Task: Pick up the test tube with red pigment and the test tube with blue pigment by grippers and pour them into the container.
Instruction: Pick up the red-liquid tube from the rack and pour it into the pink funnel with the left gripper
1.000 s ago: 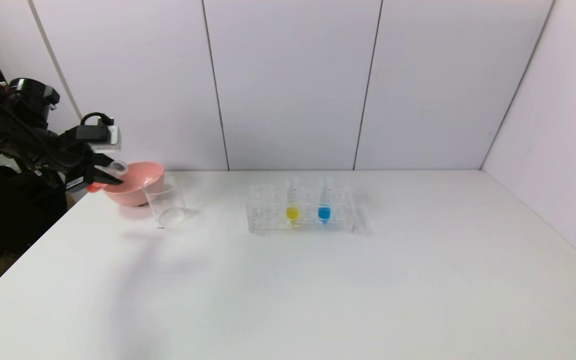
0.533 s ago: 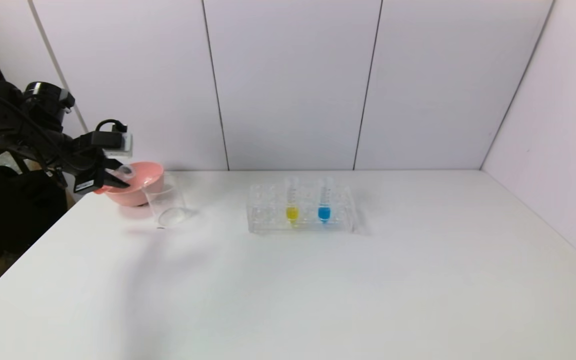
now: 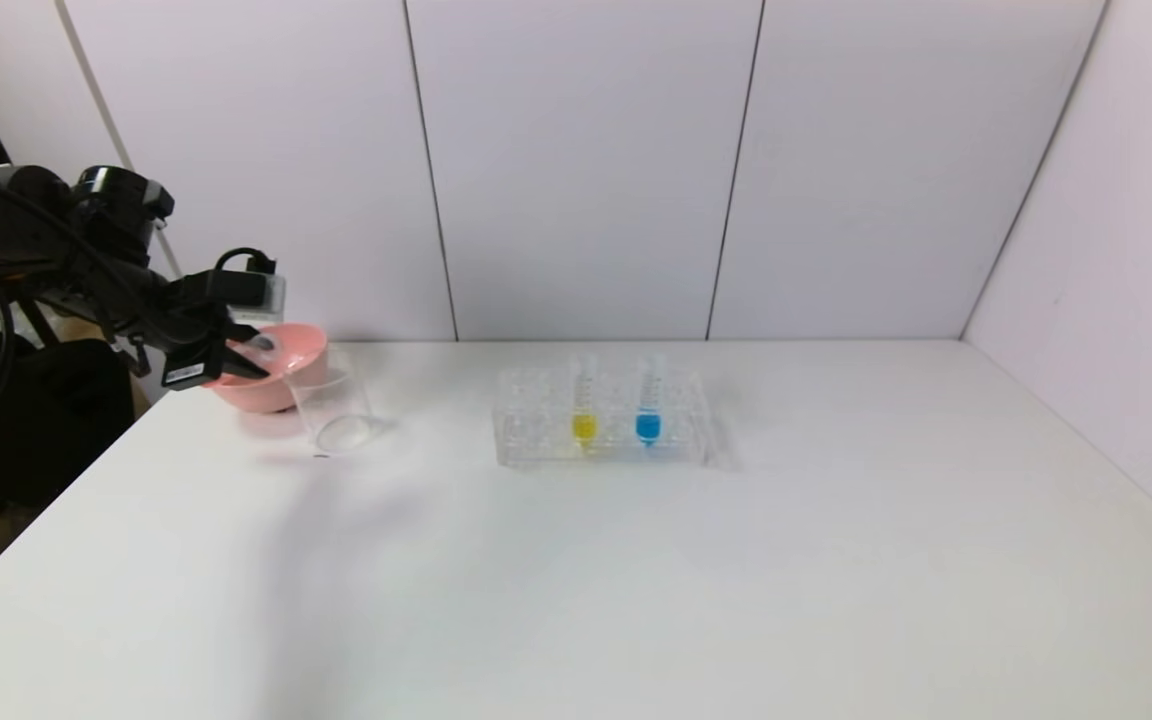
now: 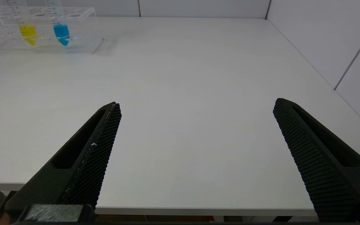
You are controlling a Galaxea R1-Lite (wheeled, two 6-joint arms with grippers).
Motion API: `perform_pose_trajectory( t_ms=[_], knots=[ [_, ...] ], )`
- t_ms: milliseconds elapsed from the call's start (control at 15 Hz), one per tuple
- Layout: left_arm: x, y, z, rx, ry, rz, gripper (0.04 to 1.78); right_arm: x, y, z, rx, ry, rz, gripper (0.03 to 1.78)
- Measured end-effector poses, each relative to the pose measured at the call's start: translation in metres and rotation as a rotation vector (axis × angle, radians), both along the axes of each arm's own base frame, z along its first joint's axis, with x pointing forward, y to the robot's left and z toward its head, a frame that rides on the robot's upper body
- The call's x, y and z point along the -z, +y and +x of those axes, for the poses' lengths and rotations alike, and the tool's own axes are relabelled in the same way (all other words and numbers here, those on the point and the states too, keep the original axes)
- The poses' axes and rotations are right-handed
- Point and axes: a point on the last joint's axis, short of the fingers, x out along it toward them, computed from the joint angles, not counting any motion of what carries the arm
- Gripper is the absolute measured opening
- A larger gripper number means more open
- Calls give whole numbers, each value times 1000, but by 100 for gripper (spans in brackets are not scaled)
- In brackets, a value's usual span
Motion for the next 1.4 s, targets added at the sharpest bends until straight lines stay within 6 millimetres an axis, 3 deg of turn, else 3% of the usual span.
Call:
perform_pose_trajectory(
  t_ms=[1400],
  knots=[
    [-5, -12, 6, -30, -43, 89, 46, 0, 0, 0, 0, 0, 0, 177]
  ],
)
